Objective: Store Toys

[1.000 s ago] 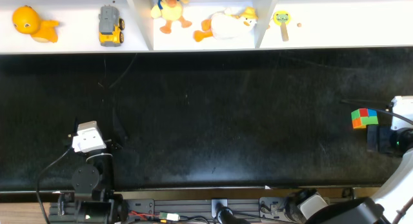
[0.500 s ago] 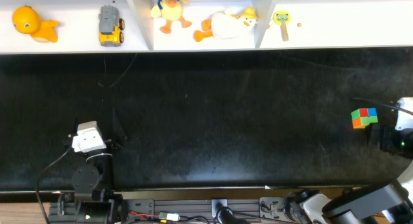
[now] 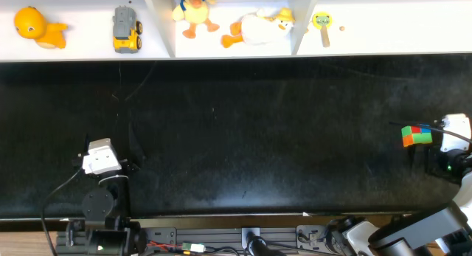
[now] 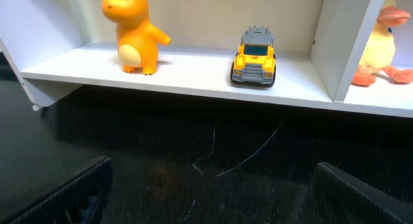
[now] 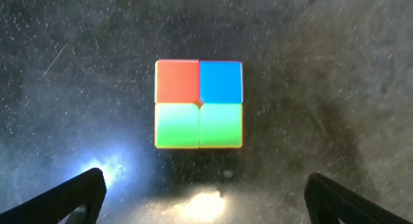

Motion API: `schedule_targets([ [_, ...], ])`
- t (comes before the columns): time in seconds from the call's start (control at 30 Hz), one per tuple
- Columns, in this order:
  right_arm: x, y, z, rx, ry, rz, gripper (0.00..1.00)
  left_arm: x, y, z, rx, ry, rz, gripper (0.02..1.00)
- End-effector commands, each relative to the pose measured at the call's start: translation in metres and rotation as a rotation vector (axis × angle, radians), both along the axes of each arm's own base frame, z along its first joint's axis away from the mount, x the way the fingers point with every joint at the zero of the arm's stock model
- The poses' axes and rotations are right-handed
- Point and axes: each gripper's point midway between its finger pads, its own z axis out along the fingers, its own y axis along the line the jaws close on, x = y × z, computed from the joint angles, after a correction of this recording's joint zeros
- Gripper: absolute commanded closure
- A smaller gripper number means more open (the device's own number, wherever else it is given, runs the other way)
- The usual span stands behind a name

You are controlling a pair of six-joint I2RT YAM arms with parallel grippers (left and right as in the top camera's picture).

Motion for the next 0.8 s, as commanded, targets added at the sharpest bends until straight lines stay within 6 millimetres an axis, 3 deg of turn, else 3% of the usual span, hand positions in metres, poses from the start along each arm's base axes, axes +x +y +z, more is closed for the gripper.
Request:
schedule_targets([
  [0.03, 0.004, 0.000, -0.011, 0.028, -0.011, 0.018, 0.003, -0.001, 0.002, 0.000, 0.022, -0.001, 0.010, 0.020],
  [0.53, 0.020, 0.011, -0.030, 0.063, -0.004, 0.092, 0.001, -0.001, 0.002, 0.000, 0.022, -0.001, 0.010, 0.020],
  [0.8, 0.030, 0.012, -0.029, 0.115, -0.050, 0.053, 0.003, -0.001, 0.002, 0.000, 0.022, -0.001, 0.010, 0.020],
])
